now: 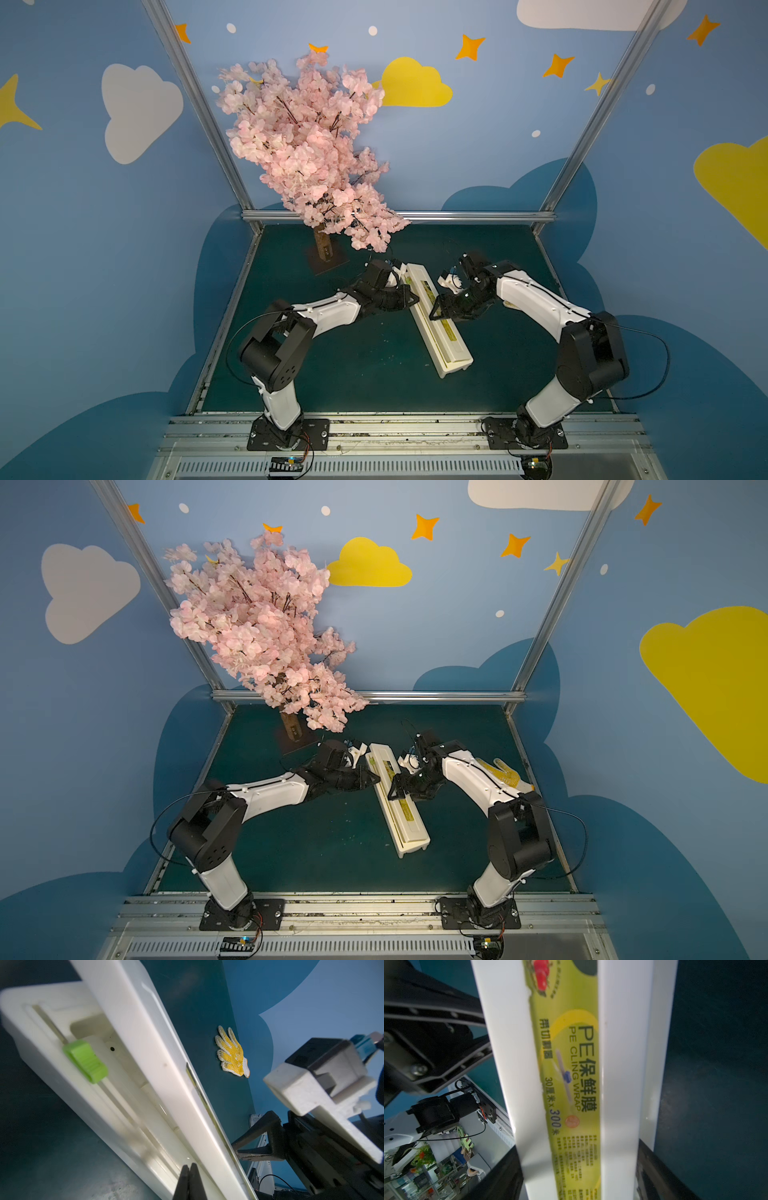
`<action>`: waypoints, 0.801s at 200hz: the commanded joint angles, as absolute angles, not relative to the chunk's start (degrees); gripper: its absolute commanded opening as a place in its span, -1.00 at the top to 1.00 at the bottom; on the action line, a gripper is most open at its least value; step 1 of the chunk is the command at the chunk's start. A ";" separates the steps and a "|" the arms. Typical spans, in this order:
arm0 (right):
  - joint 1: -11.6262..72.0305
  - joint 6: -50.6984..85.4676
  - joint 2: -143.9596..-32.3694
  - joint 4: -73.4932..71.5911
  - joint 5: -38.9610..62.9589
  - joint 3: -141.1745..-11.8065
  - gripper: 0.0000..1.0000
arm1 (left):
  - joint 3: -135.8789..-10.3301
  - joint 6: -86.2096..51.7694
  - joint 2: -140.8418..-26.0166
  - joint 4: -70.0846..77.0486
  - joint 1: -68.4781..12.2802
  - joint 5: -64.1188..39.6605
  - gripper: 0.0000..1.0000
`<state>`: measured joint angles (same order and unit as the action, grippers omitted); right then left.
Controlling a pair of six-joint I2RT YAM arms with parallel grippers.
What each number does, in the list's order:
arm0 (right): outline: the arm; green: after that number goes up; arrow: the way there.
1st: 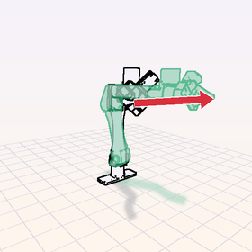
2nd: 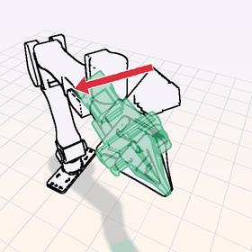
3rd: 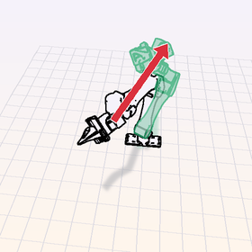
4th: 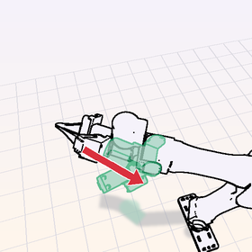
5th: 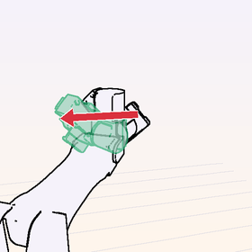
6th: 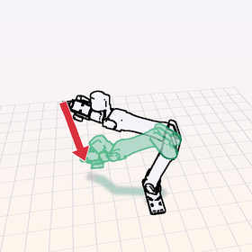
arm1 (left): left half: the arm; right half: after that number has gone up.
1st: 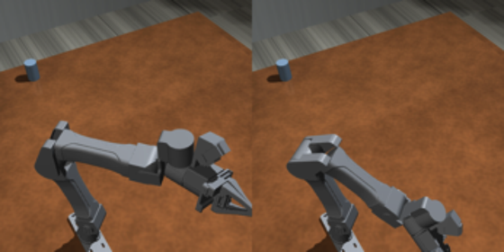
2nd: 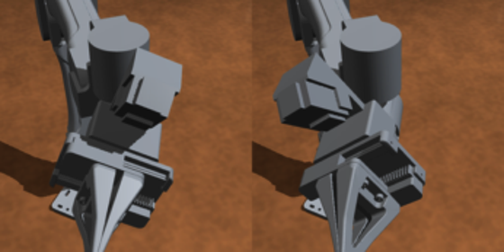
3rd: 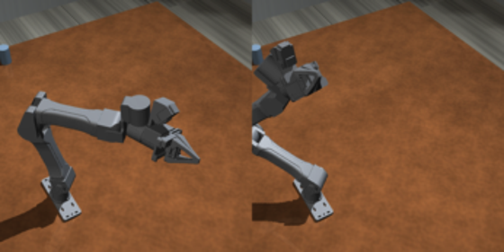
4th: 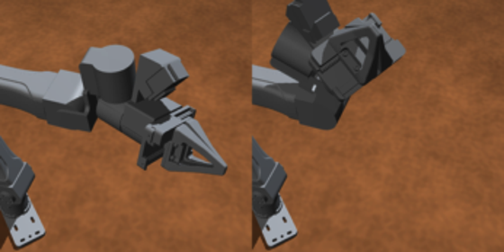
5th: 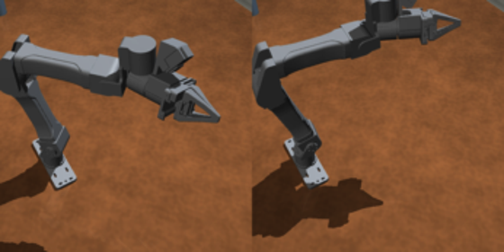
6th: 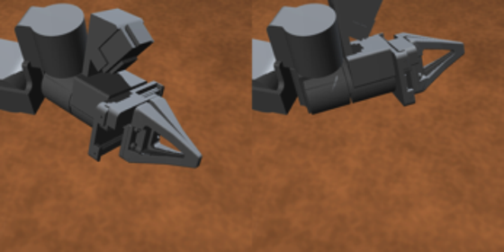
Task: Put plastic wrap rolls into dispensers
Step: Open the lid of the plastic wrap cutting box.
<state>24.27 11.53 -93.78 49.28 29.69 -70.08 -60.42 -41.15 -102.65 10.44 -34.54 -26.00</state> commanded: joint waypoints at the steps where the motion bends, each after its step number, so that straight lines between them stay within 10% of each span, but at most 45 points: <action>1: 22.84 12.83 -90.76 47.32 33.15 -69.18 -0.52 | -63.53 -42.27 -104.57 11.57 -35.37 -27.25 0.96; 160: 16.26 18.77 -78.74 49.32 22.70 -66.80 -0.85 | -74.44 -45.37 -110.11 8.88 -40.69 -26.39 0.96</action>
